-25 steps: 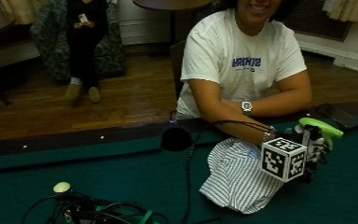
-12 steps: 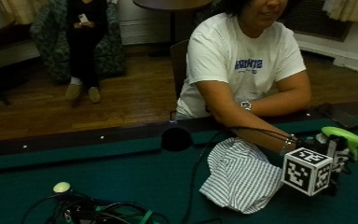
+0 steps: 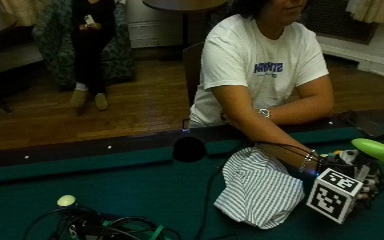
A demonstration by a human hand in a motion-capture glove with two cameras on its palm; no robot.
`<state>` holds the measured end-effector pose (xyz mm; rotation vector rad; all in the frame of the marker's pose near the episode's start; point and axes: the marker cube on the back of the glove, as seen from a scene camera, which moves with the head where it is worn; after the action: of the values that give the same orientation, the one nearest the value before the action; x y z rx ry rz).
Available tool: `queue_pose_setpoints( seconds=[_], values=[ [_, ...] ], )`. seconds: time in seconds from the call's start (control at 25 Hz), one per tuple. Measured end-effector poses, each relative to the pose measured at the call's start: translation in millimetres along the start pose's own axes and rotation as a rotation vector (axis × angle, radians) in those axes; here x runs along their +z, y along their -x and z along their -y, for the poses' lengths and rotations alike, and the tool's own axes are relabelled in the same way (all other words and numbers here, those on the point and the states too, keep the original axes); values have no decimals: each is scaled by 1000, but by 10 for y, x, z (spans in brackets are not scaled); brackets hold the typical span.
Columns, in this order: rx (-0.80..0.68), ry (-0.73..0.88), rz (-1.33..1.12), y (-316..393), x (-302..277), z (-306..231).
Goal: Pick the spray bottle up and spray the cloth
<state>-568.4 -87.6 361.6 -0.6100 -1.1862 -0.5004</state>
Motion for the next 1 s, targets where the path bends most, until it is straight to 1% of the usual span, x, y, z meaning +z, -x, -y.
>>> queue_pose_setpoints(
  seconds=[0.24,0.48,0.68,1.0],
  values=[
    [88,96,-195,-125,-174,-300],
    [105,108,-432,-27,-622,-675],
    [75,94,-623,150,-935,-978],
    [-30,155,-906,613,-1194,-1609]
  ],
)
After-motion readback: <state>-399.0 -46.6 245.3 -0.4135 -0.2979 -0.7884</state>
